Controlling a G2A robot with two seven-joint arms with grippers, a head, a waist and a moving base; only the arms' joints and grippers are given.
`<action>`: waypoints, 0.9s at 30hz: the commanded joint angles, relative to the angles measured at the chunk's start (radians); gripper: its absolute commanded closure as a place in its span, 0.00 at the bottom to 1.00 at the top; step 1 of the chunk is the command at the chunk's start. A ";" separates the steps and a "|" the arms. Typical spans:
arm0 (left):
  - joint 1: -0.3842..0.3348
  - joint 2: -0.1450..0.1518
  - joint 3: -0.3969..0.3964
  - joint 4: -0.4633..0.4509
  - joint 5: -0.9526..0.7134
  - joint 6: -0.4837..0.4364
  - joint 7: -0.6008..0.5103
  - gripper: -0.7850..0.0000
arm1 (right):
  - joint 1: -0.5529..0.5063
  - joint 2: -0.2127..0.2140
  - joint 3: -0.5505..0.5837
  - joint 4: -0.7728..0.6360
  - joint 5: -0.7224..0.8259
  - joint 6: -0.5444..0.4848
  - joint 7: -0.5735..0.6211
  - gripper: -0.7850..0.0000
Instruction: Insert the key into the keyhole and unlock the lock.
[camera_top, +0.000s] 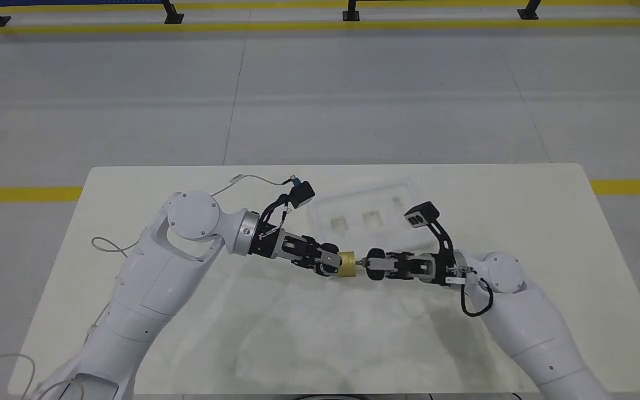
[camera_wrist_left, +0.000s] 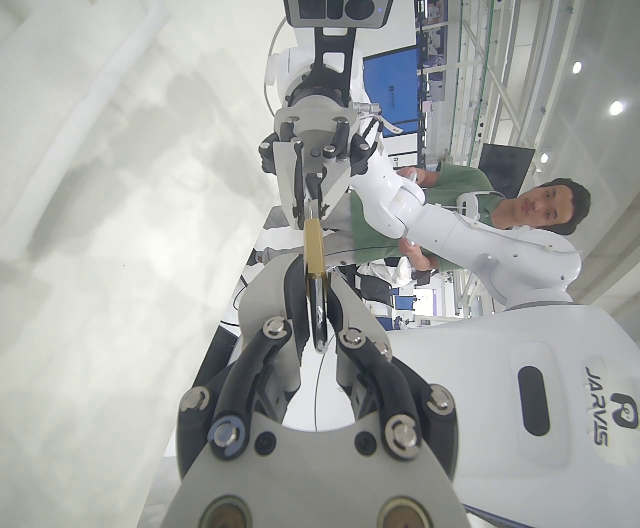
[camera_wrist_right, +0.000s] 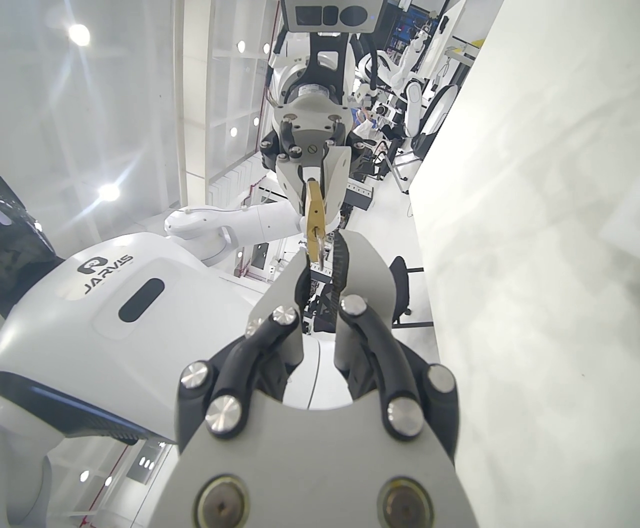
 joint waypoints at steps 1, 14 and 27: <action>0.000 0.000 0.000 0.000 0.000 0.000 0.000 1.00 | 0.001 -0.001 -0.003 0.000 -0.001 0.000 0.000 1.00; 0.000 0.000 0.000 0.000 0.000 0.000 0.000 1.00 | 0.014 -0.007 -0.023 -0.005 -0.010 0.006 -0.004 1.00; 0.000 0.000 0.000 0.000 0.000 0.000 0.000 1.00 | 0.026 -0.011 -0.035 0.002 -0.012 0.008 -0.003 1.00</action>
